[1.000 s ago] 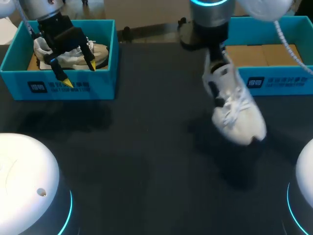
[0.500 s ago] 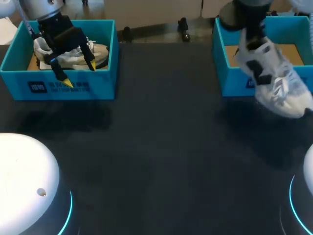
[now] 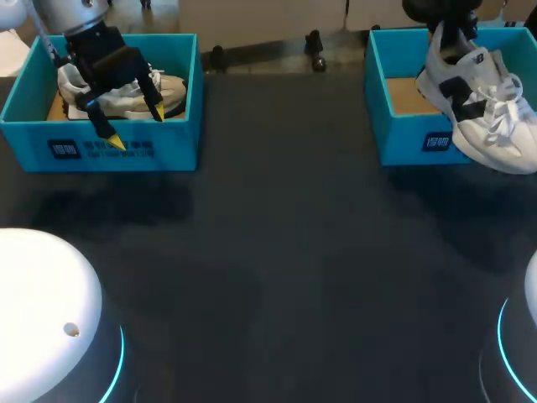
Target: Take the shoe out of the shoebox, open the shoe tongue, remove and reinsert the insole, then place the shoe into the shoebox
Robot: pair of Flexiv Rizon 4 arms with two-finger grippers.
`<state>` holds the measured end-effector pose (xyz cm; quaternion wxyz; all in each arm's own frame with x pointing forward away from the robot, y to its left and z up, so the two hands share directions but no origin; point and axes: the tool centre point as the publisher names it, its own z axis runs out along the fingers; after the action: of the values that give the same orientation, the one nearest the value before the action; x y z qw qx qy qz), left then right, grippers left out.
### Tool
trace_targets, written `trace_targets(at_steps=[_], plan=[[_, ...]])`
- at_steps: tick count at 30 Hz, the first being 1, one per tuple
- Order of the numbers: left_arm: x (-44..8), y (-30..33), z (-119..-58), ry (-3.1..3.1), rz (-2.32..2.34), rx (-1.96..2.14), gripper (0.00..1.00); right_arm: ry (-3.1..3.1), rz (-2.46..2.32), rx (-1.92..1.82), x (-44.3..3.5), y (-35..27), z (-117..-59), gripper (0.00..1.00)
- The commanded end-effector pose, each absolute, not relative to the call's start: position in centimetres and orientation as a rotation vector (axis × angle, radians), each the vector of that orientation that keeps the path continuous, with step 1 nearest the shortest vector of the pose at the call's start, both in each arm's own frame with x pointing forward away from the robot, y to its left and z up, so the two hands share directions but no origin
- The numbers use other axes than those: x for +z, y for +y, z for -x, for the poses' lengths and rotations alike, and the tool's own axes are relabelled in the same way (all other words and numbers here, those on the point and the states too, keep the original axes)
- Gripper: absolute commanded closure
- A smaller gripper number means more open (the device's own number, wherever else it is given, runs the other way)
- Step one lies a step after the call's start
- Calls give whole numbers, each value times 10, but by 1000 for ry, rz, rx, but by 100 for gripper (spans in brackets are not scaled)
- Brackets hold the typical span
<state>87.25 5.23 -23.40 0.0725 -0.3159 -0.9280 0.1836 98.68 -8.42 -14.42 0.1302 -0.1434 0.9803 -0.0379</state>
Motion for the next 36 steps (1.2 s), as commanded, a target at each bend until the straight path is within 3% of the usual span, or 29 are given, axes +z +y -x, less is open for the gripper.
trace_targets(at_steps=[1, 13, 20, 29, 36], plan=[[-233, 53, -872, -2788, 949, 549, 0, 2886, 349, -153, -148, -89, -994, 100], [-233, 53, -872, -2788, 949, 549, 0, 2833, 315, -90, -143, -180, -1088, 100], [-233, 53, -872, -2788, 949, 549, 0, 2877, 388, -145, -150, -196, -1128, 100], [-233, 53, -872, -2788, 949, 549, 0, 2909, 303, -90, -172, -205, -1135, 100], [-233, 53, -872, -2788, 949, 549, 0, 2921, -246, -111, -174, -234, -1114, 100]])
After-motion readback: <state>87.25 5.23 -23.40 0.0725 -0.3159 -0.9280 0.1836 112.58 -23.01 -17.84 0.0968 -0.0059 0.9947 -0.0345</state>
